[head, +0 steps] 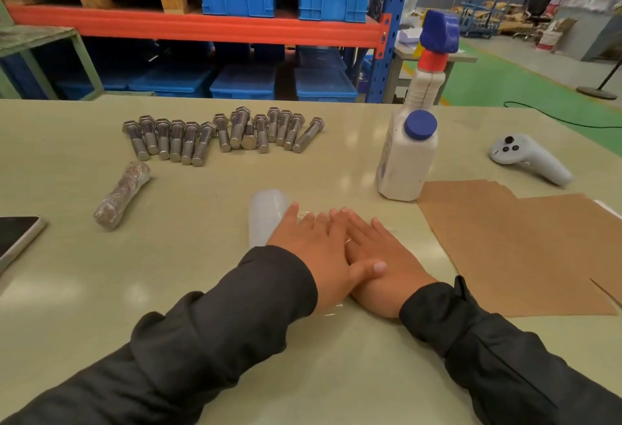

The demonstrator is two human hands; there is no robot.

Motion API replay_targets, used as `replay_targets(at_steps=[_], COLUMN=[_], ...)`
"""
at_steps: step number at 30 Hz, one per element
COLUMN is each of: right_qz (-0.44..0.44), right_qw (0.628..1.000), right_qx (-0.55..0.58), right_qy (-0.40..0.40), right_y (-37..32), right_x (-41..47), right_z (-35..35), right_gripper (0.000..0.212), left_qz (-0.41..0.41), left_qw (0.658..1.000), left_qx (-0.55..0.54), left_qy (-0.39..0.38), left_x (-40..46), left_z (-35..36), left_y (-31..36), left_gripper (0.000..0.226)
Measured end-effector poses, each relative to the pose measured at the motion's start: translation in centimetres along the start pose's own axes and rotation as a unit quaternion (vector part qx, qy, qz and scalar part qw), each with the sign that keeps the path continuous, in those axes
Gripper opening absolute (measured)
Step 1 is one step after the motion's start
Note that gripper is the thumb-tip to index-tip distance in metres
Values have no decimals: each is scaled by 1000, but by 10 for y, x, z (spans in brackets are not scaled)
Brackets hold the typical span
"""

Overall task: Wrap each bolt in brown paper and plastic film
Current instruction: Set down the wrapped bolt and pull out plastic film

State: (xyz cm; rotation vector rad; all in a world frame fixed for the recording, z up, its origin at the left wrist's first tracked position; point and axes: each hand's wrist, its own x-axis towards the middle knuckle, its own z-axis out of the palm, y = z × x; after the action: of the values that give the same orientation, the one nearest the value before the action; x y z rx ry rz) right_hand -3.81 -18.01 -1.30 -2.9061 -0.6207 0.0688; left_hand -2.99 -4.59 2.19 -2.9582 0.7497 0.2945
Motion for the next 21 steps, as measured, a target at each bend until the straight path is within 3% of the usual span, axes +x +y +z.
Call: replay_targets(at_steps=[10,21], right_qz=[37,51], right_qw=[999,998], right_qx=[-4,-10], right_qy=[-37,-46], right_y=[-6,-5], right_x=[9,10], right_z=[4,4], right_gripper=[58,59], left_qz=[6,6], left_qw=[999,999], left_qx=[49,-35], left_qy=[4,7], left_x=[-23,-48], left_z=[3,3], left_y=[-33,-74], left_gripper=[79,67])
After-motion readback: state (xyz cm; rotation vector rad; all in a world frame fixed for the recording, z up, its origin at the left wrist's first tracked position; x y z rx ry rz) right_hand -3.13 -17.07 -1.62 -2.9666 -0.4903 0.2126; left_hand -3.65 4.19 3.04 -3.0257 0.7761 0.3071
